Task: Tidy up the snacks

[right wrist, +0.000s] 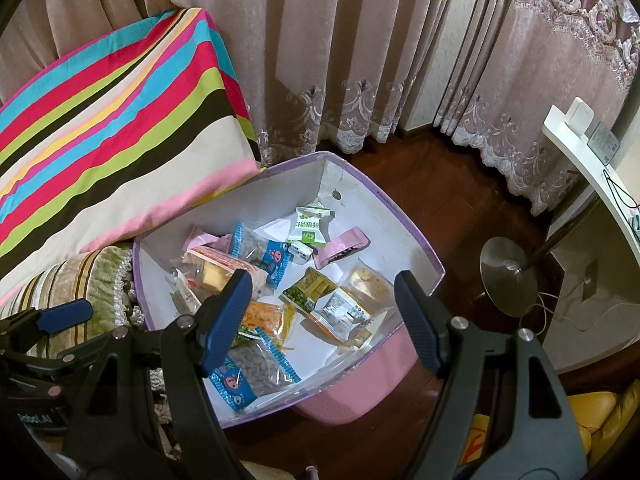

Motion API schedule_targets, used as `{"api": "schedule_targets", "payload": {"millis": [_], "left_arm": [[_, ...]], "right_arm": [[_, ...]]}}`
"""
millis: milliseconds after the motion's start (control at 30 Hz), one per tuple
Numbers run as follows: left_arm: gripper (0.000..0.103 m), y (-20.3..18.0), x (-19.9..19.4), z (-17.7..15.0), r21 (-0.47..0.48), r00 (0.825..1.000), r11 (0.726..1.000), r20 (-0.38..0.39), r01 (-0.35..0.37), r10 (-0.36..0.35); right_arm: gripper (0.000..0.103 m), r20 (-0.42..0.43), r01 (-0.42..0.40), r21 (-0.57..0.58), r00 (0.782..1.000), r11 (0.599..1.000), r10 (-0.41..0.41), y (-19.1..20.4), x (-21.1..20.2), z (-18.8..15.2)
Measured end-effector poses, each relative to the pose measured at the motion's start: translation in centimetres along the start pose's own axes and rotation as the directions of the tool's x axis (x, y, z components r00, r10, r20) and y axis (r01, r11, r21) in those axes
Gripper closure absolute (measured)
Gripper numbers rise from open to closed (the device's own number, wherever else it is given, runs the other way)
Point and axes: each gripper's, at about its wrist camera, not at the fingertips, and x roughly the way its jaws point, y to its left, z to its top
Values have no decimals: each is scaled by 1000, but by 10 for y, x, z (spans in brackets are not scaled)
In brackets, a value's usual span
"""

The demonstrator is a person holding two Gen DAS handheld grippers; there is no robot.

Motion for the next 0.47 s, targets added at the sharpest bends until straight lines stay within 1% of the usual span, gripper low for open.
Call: {"api": "schedule_targets", "payload": {"millis": [267,467], "left_arm": [[8,-1,0,0,0,1000,1000,2,-2,2],[8,1,3,0,18,1000,1000,1,-7,7]], "right_arm": [[27,-3,0,1,1000,1000,0,-1,1,-2],[27,-7,5,9,1000,1000,-5,-2,2,-5]]}}
